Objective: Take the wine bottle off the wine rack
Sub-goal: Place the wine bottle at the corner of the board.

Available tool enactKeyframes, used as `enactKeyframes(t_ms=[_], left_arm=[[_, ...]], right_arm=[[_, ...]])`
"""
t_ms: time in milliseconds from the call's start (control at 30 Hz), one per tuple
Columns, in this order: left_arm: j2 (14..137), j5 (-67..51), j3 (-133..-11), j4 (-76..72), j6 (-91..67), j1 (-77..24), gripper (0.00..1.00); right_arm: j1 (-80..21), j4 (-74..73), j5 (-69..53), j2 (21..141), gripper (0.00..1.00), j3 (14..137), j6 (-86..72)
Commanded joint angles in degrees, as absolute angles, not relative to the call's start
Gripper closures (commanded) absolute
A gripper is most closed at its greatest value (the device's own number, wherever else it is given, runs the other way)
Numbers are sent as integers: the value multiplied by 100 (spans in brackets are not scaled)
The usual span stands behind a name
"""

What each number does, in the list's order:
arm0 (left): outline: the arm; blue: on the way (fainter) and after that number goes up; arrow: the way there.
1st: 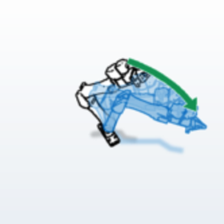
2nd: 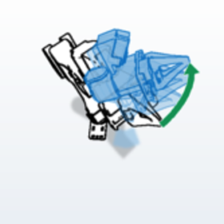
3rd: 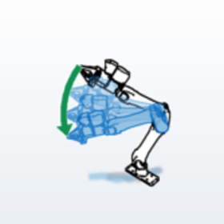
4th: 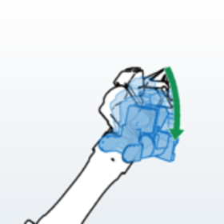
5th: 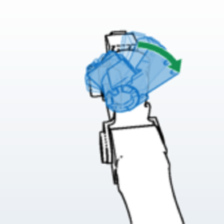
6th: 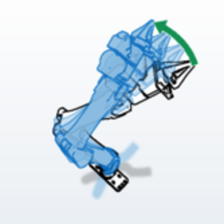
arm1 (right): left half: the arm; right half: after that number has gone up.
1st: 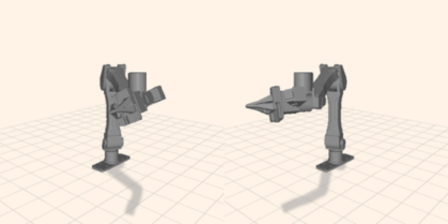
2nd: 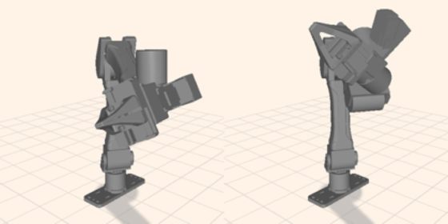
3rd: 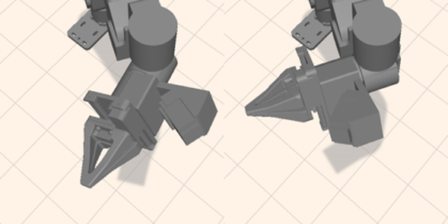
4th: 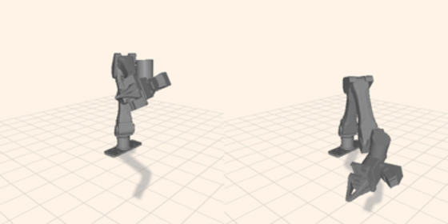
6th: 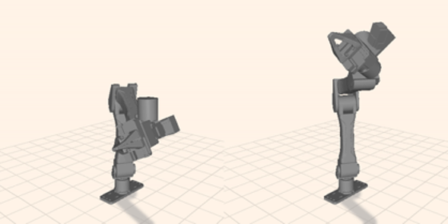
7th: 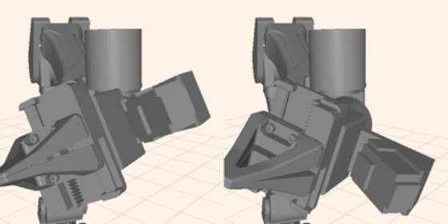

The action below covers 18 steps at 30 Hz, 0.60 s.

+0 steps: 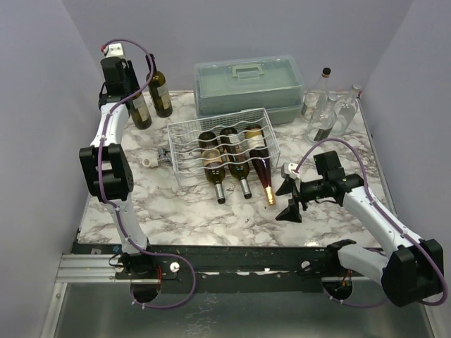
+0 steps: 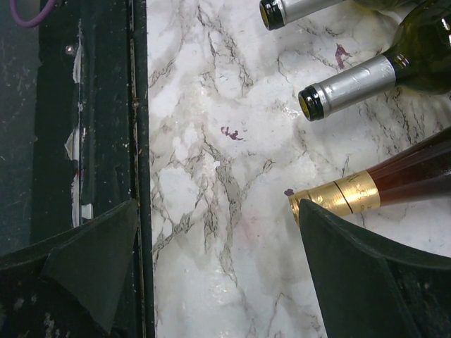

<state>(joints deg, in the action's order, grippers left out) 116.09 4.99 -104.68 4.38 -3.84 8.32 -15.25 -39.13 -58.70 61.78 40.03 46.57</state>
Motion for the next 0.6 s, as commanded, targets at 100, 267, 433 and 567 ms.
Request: enactKeyframes(t_ms=[100,267,433,567], left_arm=[[11566,536,-10890,-28,-490,918,42],[11523,475,-10925,-13,-555,915,31],[11399,400,-10982,152,-644,919,21],[11215,307,-10982,343,-761,945,10]], right_arm=[[-1477,-4017,-5787,6220,1,4167,4720],[-1476,-4008,-5784,6217,1,4161,4720],[-1469,-3992,-5778,6214,1,4164,4711],[-1474,-3973,-5766,6169,1,4140,4694]])
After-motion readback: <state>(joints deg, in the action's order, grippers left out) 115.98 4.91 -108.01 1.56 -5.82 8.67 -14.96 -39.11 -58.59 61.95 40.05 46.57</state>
